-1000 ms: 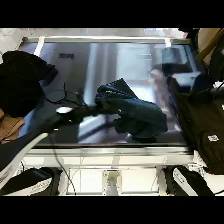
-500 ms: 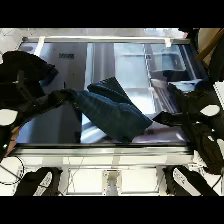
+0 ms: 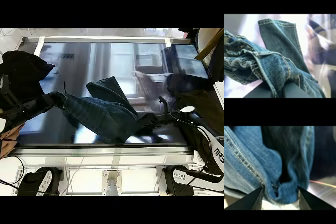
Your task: Fold the clothes and pants, and hang the long-sleeved shirts on hangers.
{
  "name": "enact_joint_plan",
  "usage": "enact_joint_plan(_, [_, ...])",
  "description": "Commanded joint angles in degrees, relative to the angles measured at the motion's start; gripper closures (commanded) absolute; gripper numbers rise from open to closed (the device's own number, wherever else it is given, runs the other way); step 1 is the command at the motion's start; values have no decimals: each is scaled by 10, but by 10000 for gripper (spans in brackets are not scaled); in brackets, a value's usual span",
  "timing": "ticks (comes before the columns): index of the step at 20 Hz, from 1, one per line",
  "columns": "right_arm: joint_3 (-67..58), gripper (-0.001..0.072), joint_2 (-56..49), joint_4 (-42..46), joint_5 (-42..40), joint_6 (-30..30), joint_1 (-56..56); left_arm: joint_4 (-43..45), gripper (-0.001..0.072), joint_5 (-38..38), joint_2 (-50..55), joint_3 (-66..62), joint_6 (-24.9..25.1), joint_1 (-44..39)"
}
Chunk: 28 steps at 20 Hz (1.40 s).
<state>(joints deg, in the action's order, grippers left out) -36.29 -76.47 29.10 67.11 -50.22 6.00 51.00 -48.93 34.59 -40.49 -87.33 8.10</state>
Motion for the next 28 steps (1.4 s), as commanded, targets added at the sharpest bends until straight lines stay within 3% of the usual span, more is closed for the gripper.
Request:
enact_joint_plan(1, [-9, 492, -28, -79, -41, 96, -54, 6, 676, -2, -3, 0, -6, 2])
enact_joint_plan(2, [-14, 671, -28, -97, -42, 130, -69, 7, 676, -1, -3, -1, -6, 2])
enact_joint_plan(5, [-57, 685, -17, -104, -26, 133, -70, 17, 676, 3, -5, -4, -5, 5])
enact_joint_plan(8, [-161, 685, 62, -57, 17, 61, -16, 26, 676, 27, -21, -36, -3, 36])
enact_joint_plan(12, [-465, 687, 188, 77, 24, -71, 21, 26, 676, 47, -56, -119, 18, 64])
enact_joint_plan(15, [-720, 688, 176, 154, 67, -153, -5, 41, 676, 42, -85, -143, 29, 63])
enact_joint_plan(16, [-764, 688, 162, 174, 112, -189, -12, 87, 676, 27, -91, -143, 28, 63])
enact_joint_plan(19, [-757, 685, 110, 171, 283, -257, -37, 223, 676, -108, -89, -138, 26, 63])
enact_joint_plan(20, [-726, 685, 96, 171, 293, -257, -60, 270, 676, -148, -87, -123, 20, 63])
enact_joint_plan(22, [-635, 685, 66, 174, 239, -242, -119, 369, 676, -162, -90, -74, -39, 63])
enact_joint_plan(24, [-528, 683, 24, 176, 161, -222, -174, 421, 676, -160, -94, -27, -58, 63])
enact_joint_plan(25, [-482, 645, 0, 177, 124, -222, -195, 425, 676, -158, -94, -7, -57, 63])
enact_joint_plan(26, [-443, 468, -24, 176, 85, -221, -212, 425, 676, -158, -94, 7, -57, 63])
enact_joint_plan(27, [-419, 232, -51, 176, 50, -217, -225, 432, 676, -154, -94, 16, -58, 63])
enact_joint_plan(28, [-414, 224, -73, 177, 29, -205, -229, 449, 676, -145, -94, 19, -59, 63])
